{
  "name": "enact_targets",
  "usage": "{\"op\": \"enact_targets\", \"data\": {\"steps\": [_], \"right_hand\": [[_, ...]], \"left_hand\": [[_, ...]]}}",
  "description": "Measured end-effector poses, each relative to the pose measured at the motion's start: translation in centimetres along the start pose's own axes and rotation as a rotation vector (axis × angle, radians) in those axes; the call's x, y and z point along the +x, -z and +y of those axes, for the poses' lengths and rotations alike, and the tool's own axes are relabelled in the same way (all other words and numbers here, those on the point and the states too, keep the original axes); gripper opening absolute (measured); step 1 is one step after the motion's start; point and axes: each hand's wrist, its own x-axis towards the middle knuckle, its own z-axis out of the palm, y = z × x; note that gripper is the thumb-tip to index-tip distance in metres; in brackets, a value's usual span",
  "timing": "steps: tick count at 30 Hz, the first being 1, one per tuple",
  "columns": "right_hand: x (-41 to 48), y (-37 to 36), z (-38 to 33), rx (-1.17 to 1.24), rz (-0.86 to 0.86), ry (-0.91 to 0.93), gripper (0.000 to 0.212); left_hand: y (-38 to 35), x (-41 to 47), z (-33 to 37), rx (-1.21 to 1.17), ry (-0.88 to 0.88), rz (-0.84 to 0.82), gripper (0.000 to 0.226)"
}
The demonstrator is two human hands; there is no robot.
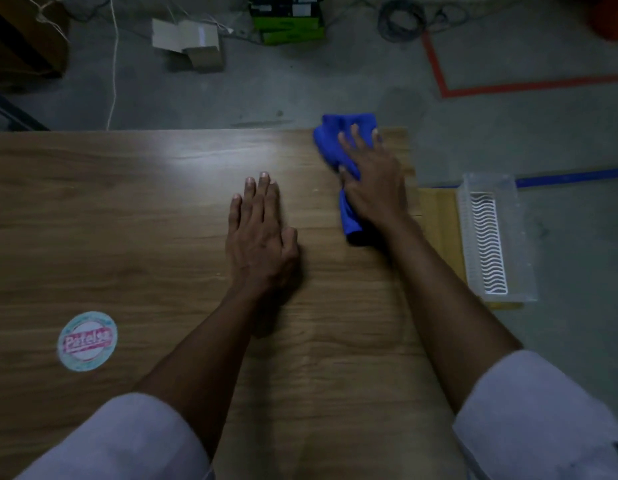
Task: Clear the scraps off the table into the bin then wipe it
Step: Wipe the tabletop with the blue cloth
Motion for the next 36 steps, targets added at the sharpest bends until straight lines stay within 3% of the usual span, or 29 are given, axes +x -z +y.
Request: {"op": "enact_targets", "data": {"steps": [3, 7, 16, 19, 21, 26, 36], "right_hand": [[-7.0, -0.8, -2.7, 0.075, -0.029, 0.248, 0.057], [-9.8, -0.1, -2.3, 0.122, -0.128, 0.350, 0.061], [1.8, -0.4, -1.4, -0.002, -0.008, 0.007, 0.057], [-2.2, -1.2, -3.8, -0.012, 0.045, 0.075, 0.060], [-7.7, -1.4, -5.0, -0.005, -0.019, 0.167, 0.062], [-16.3, 0.6, -2.2, 0.011, -0.051, 0.202, 0.062], [-1.7, 1.2, 2.5, -0.125, 0.004, -0.213, 0.065]], "left_hand": [[-0.1, 0.0, -0.1, -0.043, -0.013, 0.018, 0.081], [-0.2, 0.2, -0.4, -0.077, -0.009, 0.049, 0.077], [0.1, -0.1, 0.1, -0.055, 0.009, 0.033, 0.074], [0.1, -0.1, 0.2, -0.082, 0.004, 0.049, 0.074], [0.0, -0.1, 0.1, -0.116, 0.009, 0.056, 0.073], [0.2, -0.1, 0.2, -0.101, 0.000, 0.053, 0.072], [0.2, -0.3, 0.1, -0.047, -0.018, 0.010, 0.076]]}}
